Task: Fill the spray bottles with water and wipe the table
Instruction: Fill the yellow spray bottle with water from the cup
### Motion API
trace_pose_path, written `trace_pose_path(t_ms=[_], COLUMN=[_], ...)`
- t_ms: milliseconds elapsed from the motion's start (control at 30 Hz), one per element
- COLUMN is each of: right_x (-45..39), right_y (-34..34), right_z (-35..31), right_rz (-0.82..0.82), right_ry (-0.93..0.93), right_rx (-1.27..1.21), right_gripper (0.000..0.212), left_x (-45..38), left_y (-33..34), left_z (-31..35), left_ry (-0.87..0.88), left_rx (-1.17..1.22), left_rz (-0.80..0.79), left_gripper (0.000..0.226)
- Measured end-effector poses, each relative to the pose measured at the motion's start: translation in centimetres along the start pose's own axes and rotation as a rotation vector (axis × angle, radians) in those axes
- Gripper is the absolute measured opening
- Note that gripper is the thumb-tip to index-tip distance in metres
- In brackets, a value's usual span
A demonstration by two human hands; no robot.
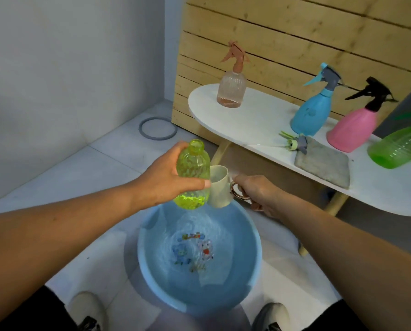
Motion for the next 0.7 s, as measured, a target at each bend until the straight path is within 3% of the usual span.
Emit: trace_pose_path(t_ms=[100, 267, 700], right_x=[-0.7, -1.3, 1.0], right_y=[1.4, 3.6, 5.0], right_z=[1.2, 2.6, 1.9], right_rz=[-0.067, -0.103, 0.104], right_ry=[-0.058, -0.206, -0.734], right_rx=[0.168, 0.514, 1.310], right_gripper=[0.032, 0.037, 0.032], left_x=[0.2, 0.4, 0.9], left_y=[-0.1, -0.3, 0.2], left_z=[0.4, 1.1, 2.0], left_ry=[0.006, 0.031, 0.064], left_rx=[0.003, -0.015, -0.071], left_rz=[0.028, 0.078, 0.153], left_gripper=[0.068, 0.065, 0.060])
Point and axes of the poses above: each hand's wrist, its own x-axis away from the middle knuckle, its own y-axis out of the palm, z = x × y, the point moved 5 cm from there along -x, towards the middle knuckle, and after that the axes turned 8 degrees about -y, right-handed, at the moved point
